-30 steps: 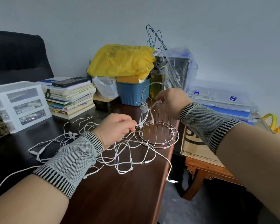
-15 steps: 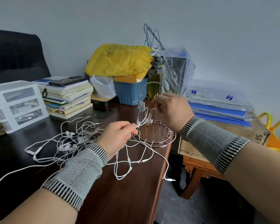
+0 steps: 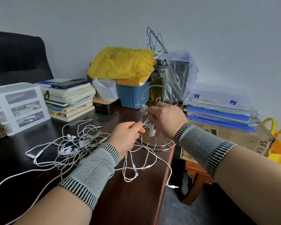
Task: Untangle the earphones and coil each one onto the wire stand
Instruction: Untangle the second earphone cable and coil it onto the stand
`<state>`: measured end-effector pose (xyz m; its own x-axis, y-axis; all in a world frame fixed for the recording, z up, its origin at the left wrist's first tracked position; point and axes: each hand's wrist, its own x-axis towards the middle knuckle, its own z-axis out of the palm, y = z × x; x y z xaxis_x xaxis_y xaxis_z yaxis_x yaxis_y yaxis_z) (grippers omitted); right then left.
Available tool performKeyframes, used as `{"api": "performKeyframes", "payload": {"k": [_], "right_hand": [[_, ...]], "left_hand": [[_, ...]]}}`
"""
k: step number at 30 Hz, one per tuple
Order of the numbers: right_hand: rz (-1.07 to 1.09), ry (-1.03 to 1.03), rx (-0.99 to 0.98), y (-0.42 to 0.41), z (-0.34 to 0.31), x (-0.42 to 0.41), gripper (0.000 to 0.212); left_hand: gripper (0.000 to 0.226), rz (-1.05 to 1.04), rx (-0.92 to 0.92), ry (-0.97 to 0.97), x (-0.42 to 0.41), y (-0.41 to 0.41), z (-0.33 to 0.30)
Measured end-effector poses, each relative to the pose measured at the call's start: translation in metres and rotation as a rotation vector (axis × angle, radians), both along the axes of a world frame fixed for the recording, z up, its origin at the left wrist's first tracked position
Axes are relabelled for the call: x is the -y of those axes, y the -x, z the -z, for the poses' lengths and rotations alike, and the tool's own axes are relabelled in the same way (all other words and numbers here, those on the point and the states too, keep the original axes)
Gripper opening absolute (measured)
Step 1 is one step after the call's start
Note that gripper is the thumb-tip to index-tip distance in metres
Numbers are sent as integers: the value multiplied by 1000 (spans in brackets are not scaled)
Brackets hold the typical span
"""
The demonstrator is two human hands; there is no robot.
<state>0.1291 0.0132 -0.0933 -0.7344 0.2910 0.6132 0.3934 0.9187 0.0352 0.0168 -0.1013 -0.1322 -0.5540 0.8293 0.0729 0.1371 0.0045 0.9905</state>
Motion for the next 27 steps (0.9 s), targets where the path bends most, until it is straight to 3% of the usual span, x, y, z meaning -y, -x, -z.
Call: {"api": "performKeyframes", "payload": {"k": [12, 16, 21, 24, 27], "right_hand": [[228, 124, -2, 20, -2, -45, 25], [215, 237, -214, -2, 15, -27, 45], [150, 520, -495, -26, 44, 10, 18], [24, 300, -526, -29, 54, 34, 23], [-60, 128, -371, -26, 53, 51, 45]], "left_hand": [[22, 64, -1, 43, -2, 2, 0], [23, 70, 7, 49, 0, 1, 0], [24, 108, 6, 48, 3, -8, -2], [26, 134, -107, 91, 7, -12, -1], [33, 160, -404, 186, 10, -17, -1]]}}
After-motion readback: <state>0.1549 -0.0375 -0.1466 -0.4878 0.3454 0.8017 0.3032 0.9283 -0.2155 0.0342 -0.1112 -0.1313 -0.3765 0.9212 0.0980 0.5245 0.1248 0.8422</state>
